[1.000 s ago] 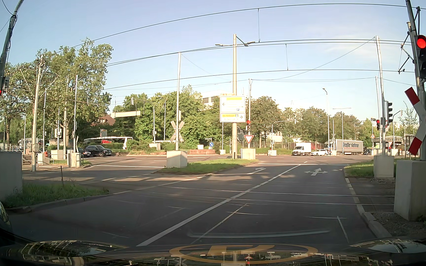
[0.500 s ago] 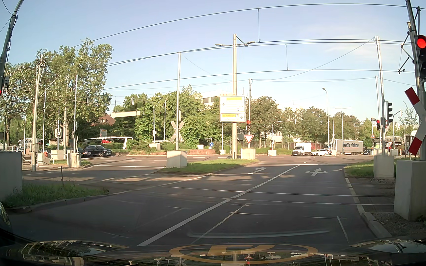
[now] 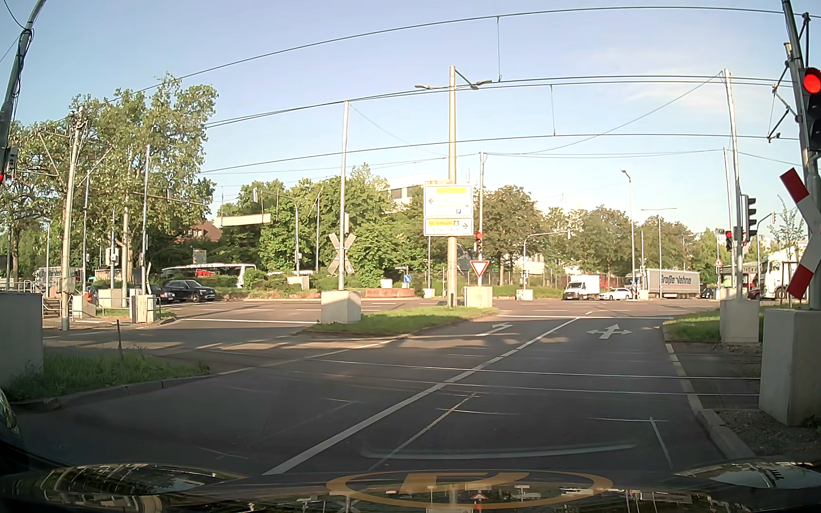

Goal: Follow the waypoints while adhering to traffic rules and regulations

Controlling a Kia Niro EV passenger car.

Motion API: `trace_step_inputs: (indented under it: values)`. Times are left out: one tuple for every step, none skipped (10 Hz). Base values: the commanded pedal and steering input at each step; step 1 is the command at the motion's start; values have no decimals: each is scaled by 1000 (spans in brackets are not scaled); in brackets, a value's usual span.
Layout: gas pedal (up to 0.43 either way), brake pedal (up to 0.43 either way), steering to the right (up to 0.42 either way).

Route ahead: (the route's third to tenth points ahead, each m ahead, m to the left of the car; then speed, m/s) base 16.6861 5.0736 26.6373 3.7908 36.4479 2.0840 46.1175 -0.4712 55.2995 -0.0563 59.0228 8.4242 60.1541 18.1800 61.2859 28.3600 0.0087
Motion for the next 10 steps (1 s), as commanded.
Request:
trace_step_inputs:
  values:
    - [0,268,249]
    - [0,268,249]
    - [0,274,249]
    - [0,268,249]
    - [0,274,249]
    - [0,274,249]
    - [0,274,249]
    - [0,274,249]
    - [0,274,249]
    - [0,274,249]
